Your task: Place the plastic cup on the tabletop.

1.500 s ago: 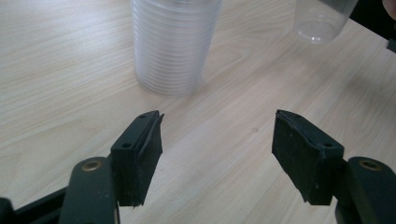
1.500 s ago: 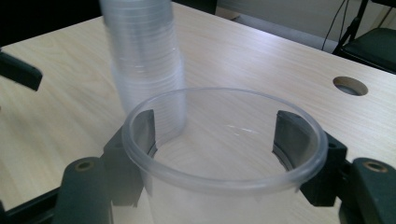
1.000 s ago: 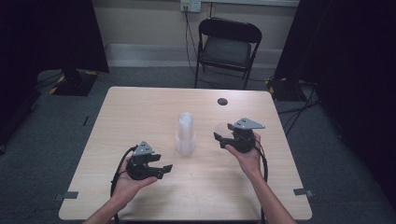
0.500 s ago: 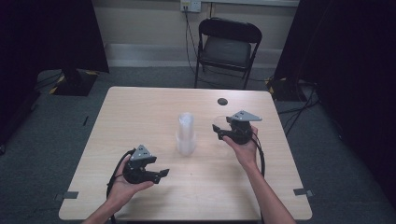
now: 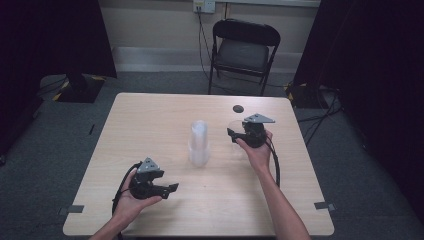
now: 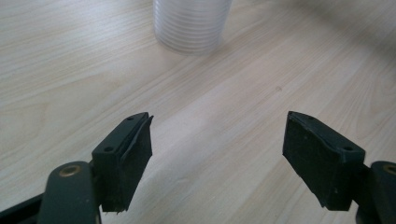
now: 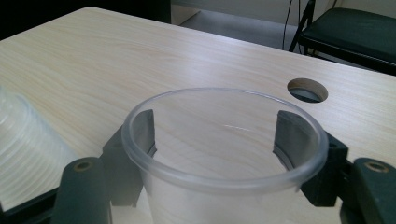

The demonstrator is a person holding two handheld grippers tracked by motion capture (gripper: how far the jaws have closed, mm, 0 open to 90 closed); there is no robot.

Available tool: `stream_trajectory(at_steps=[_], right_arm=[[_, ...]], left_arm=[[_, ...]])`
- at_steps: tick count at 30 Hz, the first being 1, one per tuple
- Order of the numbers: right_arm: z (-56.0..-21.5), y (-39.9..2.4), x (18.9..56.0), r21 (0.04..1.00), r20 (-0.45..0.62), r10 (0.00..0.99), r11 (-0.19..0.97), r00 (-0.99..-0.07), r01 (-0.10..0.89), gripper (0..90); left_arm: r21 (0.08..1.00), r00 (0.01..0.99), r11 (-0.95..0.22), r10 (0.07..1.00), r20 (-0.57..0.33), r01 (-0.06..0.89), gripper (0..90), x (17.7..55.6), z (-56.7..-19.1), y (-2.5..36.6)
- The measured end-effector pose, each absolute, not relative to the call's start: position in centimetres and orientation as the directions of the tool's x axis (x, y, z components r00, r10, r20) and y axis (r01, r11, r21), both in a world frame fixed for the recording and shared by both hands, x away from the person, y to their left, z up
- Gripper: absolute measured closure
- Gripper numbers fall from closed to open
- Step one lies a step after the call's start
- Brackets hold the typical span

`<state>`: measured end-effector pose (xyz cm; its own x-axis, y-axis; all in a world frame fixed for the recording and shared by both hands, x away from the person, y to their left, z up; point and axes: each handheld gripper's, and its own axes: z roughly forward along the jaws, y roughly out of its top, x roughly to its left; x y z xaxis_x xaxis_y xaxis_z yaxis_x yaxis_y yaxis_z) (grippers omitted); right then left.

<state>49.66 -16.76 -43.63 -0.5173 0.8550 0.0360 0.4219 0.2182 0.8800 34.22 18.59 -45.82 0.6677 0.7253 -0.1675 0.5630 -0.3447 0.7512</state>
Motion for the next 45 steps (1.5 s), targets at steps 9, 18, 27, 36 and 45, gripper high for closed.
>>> stream_trajectory(at_steps=[9, 18, 27, 36, 45], right_arm=[[-45.4, -15.8, 50.7, 0.881, 0.039, 0.865, 0.206, -0.501, 0.425, 29.2], [-46.0, -15.7, 50.1, 0.887, 0.045, 0.859, 0.201, -0.510, 0.416, 28.3], [-46.6, -16.4, 48.9, 0.891, 0.066, 0.864, 0.173, -0.498, 0.419, 27.8], [-46.7, -16.7, 47.6, 0.873, 0.050, 0.851, 0.217, -0.522, 0.437, 28.6], [-46.6, -16.8, 47.3, 0.862, 0.056, 0.856, 0.217, -0.513, 0.457, 28.8]], left_arm=[[0.746, 0.660, -0.344, 0.732, -0.166, 0.570, 24.6, 34.2, -46.0, 18.8], [0.752, 0.668, -0.342, 0.725, -0.170, 0.563, 24.7, 34.0, -46.1, 18.6], [0.752, 0.632, -0.315, 0.756, -0.170, 0.579, 24.7, 34.2, -46.1, 19.0], [0.750, 0.630, -0.313, 0.756, -0.175, 0.583, 24.4, 34.3, -46.1, 19.1], [0.750, 0.627, -0.308, 0.759, -0.176, 0.585, 24.1, 34.3, -46.1, 19.3]])
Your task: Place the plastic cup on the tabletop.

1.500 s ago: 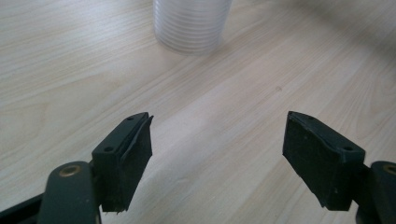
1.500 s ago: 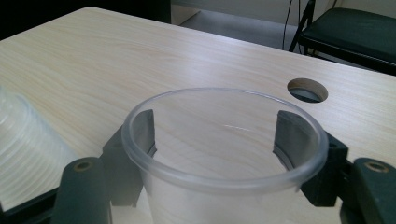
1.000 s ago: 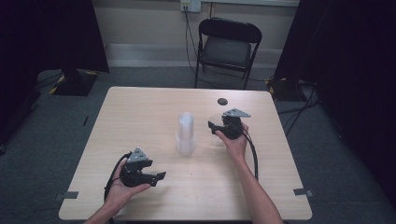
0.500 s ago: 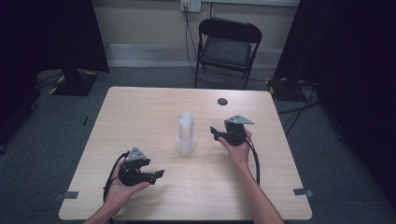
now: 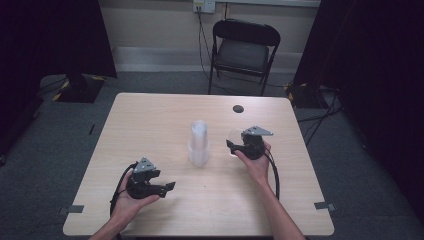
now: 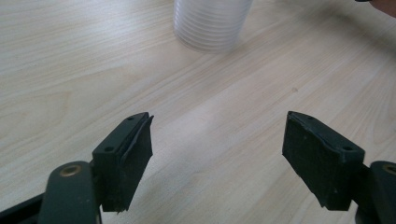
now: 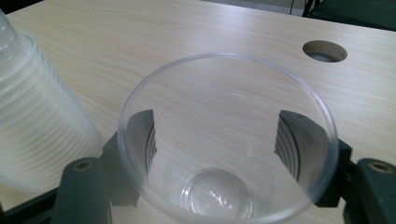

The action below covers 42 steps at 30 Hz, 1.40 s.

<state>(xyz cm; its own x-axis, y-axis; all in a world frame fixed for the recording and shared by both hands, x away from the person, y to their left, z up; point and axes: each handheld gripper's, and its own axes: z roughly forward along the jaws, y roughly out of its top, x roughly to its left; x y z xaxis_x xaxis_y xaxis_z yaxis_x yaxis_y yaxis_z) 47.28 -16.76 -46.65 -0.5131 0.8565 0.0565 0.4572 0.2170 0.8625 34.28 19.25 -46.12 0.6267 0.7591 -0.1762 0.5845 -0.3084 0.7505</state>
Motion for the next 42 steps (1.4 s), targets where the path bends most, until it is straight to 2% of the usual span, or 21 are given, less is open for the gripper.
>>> stream_trajectory(at_steps=[10, 22, 35, 40, 42], right_arm=[[-47.3, -16.7, 47.4, 0.841, 0.078, 0.857, 0.218, -0.509, 0.496, 26.8], [-48.0, -17.2, 47.1, 0.818, 0.141, 0.844, 0.194, -0.517, 0.541, 13.5], [-47.1, -19.1, 44.4, 0.801, 0.166, 0.840, 0.191, -0.517, 0.568, 14.2], [-46.4, -20.0, 43.0, 0.804, 0.155, 0.842, 0.196, -0.516, 0.561, 16.9], [-46.1, -20.5, 42.3, 0.804, 0.138, 0.849, 0.206, -0.511, 0.558, 22.3]], left_arm=[[0.739, 0.609, -0.303, 0.773, -0.179, 0.602, 24.0, 34.5, -46.3, 19.7], [0.737, 0.598, -0.298, 0.782, -0.176, 0.607, 23.9, 34.6, -46.3, 20.0], [0.739, 0.576, -0.271, 0.795, -0.190, 0.617, 21.9, 34.9, -46.3, 20.7], [0.736, 0.573, -0.272, 0.798, -0.187, 0.620, 21.4, 35.0, -46.3, 20.8], [0.737, 0.569, -0.269, 0.801, -0.186, 0.619, 20.6, 35.1, -46.3, 20.8]])
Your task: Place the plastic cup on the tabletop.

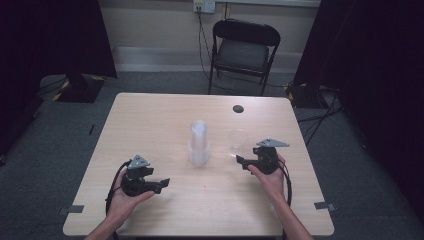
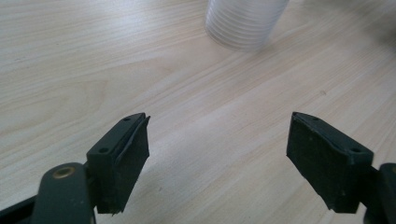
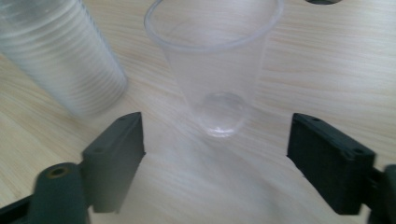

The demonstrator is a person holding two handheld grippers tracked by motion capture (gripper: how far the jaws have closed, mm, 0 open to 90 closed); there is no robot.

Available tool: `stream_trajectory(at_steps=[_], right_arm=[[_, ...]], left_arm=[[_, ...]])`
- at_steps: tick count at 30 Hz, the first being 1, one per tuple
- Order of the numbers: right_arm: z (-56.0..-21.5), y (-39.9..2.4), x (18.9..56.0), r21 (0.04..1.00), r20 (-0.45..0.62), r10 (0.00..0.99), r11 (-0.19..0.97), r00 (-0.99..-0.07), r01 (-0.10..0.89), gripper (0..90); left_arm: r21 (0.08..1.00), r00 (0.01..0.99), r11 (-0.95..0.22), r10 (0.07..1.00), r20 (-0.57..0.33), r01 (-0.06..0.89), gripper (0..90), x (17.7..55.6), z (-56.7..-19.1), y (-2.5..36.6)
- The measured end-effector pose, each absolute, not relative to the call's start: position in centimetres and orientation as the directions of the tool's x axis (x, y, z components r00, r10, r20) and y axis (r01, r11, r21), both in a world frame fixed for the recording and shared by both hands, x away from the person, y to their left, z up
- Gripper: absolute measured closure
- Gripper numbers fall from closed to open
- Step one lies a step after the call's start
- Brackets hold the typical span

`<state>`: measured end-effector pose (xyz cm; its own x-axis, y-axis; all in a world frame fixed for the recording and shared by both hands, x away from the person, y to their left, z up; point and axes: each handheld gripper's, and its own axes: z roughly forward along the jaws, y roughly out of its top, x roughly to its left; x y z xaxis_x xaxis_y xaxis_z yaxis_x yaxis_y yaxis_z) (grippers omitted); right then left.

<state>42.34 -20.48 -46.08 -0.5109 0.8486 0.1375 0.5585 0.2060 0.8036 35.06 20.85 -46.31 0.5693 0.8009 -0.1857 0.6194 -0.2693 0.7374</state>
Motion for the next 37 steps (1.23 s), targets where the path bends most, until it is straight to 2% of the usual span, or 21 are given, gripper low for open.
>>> stream_trajectory(at_steps=[2, 8, 14, 24, 37], right_arm=[[-45.8, -21.0, 41.5, 0.819, 0.111, 0.851, 0.214, -0.513, 0.532, 23.3], [-45.2, -22.5, 39.2, 0.811, 0.105, 0.849, 0.228, -0.518, 0.538, 22.4], [-44.8, -24.0, 37.3, 0.815, 0.150, 0.853, 0.179, -0.500, 0.551, 20.5], [-44.6, -25.1, 33.9, 0.806, 0.143, 0.852, 0.195, -0.504, 0.558, 18.9], [-46.3, -26.9, 32.5, 0.782, 0.179, 0.874, 0.152, -0.452, 0.604, 16.7]], left_arm=[[0.735, 0.568, -0.265, 0.800, -0.193, 0.624, 19.9, 35.1, -46.3, 20.9], [0.738, 0.566, -0.268, 0.804, -0.182, 0.619, 17.8, 35.1, -46.3, 21.0], [0.735, 0.564, -0.274, 0.807, -0.176, 0.620, 17.3, 35.1, -46.3, 21.0], [0.727, 0.557, -0.279, 0.814, -0.168, 0.628, 17.5, 35.1, -46.5, 21.0], [0.723, 0.546, -0.278, 0.822, -0.161, 0.632, 17.6, 35.2, -46.5, 21.0]])
